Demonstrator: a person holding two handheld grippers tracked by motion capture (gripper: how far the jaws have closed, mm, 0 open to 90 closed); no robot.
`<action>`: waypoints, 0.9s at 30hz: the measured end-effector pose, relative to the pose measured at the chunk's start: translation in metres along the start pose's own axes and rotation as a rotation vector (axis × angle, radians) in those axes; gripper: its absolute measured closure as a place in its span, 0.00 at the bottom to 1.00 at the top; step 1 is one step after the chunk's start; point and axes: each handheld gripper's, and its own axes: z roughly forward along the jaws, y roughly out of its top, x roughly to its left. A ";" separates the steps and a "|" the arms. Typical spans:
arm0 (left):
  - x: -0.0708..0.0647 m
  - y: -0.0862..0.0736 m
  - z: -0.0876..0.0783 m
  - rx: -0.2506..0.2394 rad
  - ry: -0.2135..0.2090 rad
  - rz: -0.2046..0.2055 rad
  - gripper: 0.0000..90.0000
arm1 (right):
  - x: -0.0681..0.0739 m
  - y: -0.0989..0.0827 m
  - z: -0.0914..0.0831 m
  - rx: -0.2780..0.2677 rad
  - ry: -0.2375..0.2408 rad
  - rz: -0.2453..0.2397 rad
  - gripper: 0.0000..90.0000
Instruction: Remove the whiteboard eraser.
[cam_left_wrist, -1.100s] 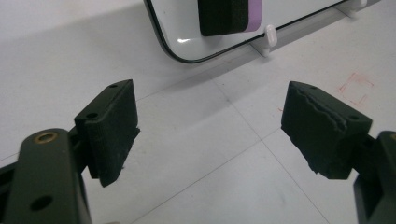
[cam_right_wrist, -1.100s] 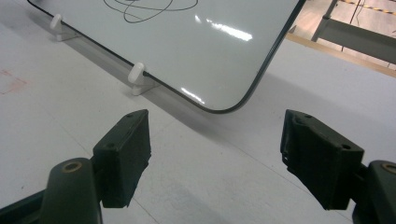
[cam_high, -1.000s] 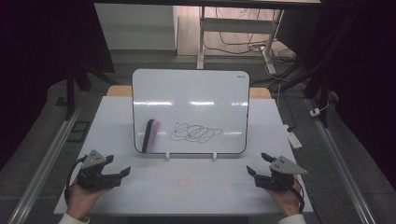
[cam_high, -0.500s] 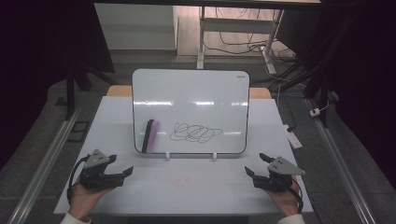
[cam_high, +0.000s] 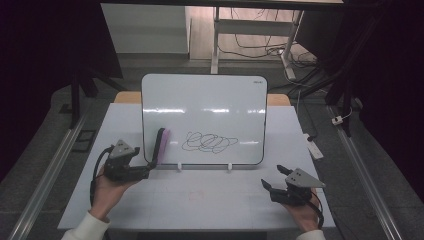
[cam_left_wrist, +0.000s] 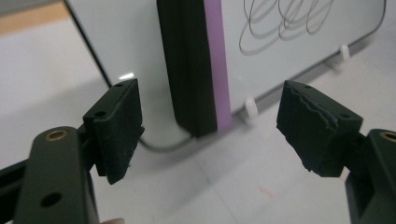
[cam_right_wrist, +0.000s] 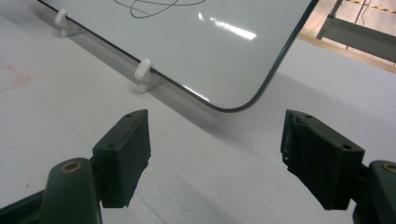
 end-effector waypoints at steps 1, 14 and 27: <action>0.000 0.005 0.003 -0.005 0.005 0.001 0.27 | 0.000 0.000 0.000 0.000 -0.001 0.001 0.26; 0.002 0.035 0.045 0.038 0.052 -0.018 0.41 | 0.002 -0.001 0.001 0.004 0.001 0.005 0.26; -0.001 0.037 0.050 0.020 0.088 -0.048 0.65 | 0.002 -0.002 0.002 0.008 0.001 0.001 0.26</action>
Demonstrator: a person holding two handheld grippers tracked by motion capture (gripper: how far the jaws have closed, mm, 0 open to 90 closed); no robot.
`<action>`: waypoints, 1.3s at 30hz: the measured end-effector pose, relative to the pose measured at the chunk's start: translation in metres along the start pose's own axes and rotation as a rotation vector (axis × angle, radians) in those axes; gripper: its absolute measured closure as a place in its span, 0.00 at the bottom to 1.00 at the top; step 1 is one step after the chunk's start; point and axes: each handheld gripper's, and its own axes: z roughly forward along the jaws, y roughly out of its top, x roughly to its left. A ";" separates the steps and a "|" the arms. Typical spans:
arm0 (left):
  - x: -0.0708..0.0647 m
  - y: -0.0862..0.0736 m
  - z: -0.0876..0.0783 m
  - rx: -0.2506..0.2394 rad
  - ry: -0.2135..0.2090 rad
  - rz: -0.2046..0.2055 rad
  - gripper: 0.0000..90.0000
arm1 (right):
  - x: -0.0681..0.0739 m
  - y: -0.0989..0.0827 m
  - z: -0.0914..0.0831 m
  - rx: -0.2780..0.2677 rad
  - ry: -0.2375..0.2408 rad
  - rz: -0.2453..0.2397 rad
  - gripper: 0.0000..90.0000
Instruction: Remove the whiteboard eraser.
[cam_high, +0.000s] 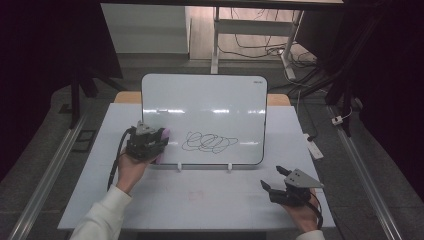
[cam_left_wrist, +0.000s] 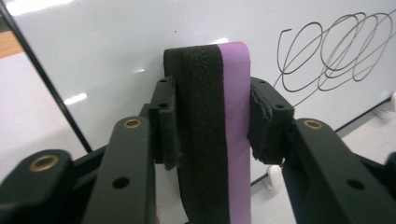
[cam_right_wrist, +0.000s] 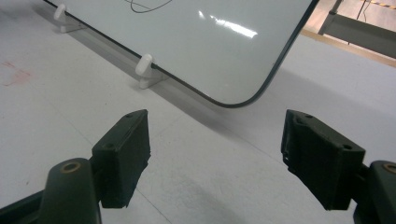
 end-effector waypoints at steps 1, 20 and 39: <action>-0.001 0.000 -0.002 -0.009 0.009 -0.003 0.67 | 0.001 0.000 0.000 0.001 0.000 -0.001 0.26; -0.052 -0.033 -0.034 -0.119 -0.330 0.044 0.67 | 0.045 0.026 0.010 -0.034 0.146 0.051 0.28; -0.101 -0.040 -0.008 -0.119 -0.453 0.097 0.67 | 0.099 0.047 0.031 -0.055 0.266 0.148 0.27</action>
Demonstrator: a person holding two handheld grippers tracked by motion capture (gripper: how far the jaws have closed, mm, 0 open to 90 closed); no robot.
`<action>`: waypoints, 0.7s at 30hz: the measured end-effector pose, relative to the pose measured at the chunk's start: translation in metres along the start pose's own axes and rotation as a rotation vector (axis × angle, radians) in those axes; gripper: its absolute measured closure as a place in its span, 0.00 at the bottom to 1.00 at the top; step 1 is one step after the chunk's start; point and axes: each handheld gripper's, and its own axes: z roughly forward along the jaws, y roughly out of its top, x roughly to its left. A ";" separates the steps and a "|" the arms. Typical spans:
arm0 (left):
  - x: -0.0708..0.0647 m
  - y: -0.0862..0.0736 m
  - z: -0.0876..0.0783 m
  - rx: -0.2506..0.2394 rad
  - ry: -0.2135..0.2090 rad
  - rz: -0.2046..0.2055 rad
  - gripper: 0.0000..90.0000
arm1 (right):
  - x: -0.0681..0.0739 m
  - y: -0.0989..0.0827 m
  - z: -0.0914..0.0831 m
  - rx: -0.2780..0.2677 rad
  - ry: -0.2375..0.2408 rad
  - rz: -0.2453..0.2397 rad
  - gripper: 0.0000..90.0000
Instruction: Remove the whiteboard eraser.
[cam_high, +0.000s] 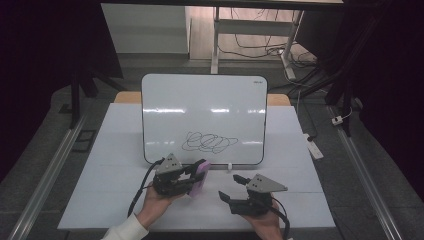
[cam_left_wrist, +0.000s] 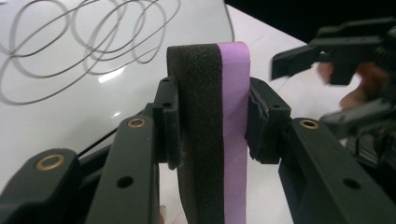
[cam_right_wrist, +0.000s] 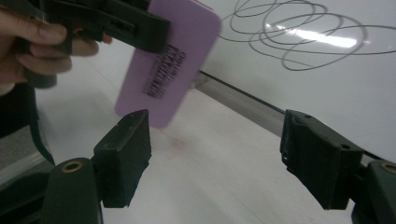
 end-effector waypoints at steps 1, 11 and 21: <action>-0.002 0.001 0.001 -0.003 -0.002 0.005 0.67 | 0.002 0.000 0.003 -0.001 0.004 0.009 0.27; -0.015 0.004 0.009 -0.022 -0.023 0.023 0.67 | 0.017 0.002 0.025 -0.006 0.042 0.074 0.26; -0.022 0.004 0.012 -0.020 -0.039 0.032 0.67 | 0.021 0.002 0.034 -0.040 0.038 0.117 0.30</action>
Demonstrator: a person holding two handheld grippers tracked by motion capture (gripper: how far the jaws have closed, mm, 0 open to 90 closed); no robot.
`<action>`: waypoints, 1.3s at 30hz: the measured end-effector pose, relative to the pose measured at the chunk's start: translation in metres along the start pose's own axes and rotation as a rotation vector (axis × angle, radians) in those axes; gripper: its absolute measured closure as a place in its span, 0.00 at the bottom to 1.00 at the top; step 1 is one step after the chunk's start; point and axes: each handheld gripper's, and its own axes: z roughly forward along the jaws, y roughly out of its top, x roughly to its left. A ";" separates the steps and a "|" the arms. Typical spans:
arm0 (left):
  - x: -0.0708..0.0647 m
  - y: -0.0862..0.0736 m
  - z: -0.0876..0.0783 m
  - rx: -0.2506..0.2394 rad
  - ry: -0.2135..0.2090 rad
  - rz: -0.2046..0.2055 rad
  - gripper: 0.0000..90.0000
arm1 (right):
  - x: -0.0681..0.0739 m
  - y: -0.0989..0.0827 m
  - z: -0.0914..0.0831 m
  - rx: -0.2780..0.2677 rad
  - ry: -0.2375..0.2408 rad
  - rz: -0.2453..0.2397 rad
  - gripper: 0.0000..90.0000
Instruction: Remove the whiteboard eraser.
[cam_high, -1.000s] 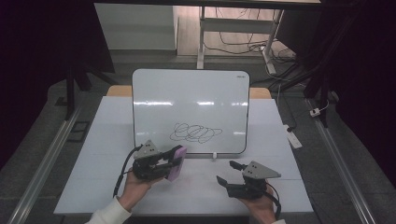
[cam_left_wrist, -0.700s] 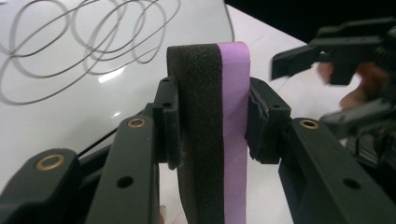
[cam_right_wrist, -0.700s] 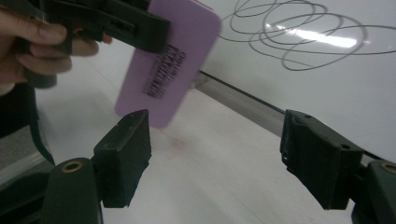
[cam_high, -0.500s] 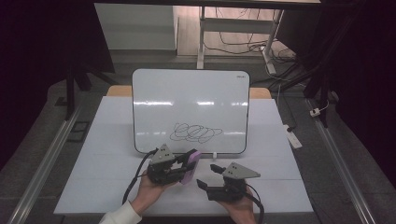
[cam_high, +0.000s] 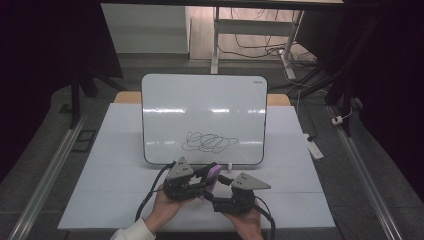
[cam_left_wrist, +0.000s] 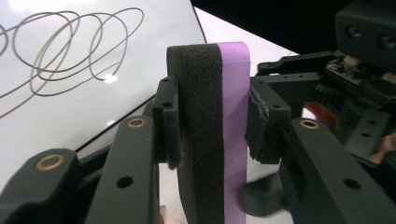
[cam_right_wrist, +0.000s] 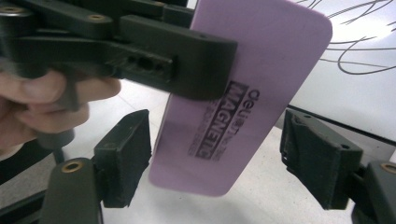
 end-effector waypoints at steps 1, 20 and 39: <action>-0.001 0.000 0.000 0.000 0.003 0.006 0.67 | 0.000 0.000 0.000 -0.010 0.002 0.001 0.33; 0.019 -0.009 -0.046 0.058 0.108 0.014 0.31 | -0.016 0.009 -0.017 -0.006 -0.165 -0.114 0.44; 0.083 -0.091 -0.130 0.195 0.370 -0.109 0.31 | -0.074 0.063 -0.002 -0.003 -0.449 -0.159 0.45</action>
